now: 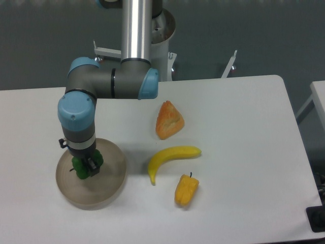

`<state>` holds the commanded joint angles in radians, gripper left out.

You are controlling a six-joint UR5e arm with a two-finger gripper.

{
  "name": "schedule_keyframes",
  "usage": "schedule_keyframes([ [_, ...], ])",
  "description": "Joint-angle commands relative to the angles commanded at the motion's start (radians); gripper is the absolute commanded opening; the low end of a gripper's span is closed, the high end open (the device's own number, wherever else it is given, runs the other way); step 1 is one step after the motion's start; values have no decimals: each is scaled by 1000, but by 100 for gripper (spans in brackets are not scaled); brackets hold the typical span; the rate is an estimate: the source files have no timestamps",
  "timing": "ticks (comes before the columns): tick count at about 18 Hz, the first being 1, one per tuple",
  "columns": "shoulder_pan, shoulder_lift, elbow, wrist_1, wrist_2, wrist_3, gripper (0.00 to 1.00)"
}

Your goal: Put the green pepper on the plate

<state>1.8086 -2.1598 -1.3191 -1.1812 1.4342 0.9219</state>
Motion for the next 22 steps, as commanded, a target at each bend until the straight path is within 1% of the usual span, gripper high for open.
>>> schedule_keyframes([
  [3, 2, 14, -29, 2, 6, 0, 100],
  [5, 3, 24, -23, 0, 14, 0, 100],
  [7, 15, 47, -12, -2, 49, 6, 100],
  [9, 55, 83, -9, -2, 96, 11, 100],
  [11, 96, 110, -3, -2, 110, 12, 100],
  [13, 147, 129, 0, 0, 110, 21, 100],
  [16, 218, 147, -8, -9, 109, 101, 100],
  [18, 253, 156, -12, -18, 110, 127, 100],
  [19, 285, 160, -20, -21, 110, 144, 100],
  [20, 305, 160, -22, -34, 109, 179, 100],
  [22, 343, 160, -11, -92, 110, 286, 100],
])
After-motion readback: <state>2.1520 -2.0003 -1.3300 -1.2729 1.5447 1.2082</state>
